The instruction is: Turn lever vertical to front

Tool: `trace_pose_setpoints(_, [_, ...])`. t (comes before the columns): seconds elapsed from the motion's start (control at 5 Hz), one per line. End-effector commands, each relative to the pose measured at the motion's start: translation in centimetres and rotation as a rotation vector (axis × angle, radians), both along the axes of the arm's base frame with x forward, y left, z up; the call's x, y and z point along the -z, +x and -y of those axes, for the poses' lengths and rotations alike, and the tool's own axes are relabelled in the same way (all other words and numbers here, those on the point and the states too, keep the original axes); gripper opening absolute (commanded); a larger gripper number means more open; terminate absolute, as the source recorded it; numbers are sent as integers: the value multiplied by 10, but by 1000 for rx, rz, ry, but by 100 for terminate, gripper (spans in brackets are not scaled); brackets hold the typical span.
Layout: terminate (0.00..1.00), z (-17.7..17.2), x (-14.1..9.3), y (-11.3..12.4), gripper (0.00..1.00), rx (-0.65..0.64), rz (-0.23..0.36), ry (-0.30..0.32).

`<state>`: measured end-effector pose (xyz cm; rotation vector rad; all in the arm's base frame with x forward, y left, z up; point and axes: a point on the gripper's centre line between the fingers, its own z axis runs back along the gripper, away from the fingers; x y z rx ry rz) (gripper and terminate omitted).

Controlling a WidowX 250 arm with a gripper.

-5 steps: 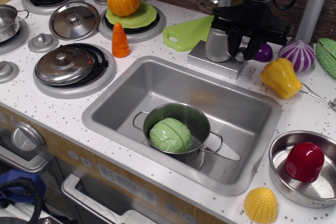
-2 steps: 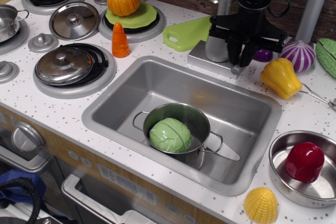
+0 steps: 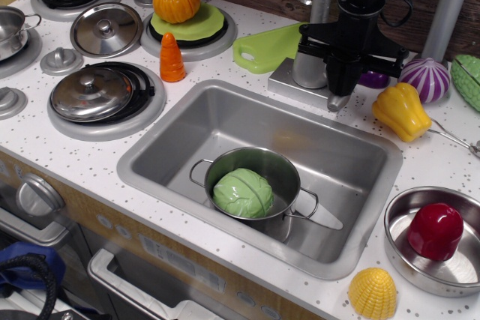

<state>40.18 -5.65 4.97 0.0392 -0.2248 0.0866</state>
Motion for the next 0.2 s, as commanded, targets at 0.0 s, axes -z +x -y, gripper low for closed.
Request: trace_pose_setpoints(0.0, [100,-4,-22,10,100,4,59,-2])
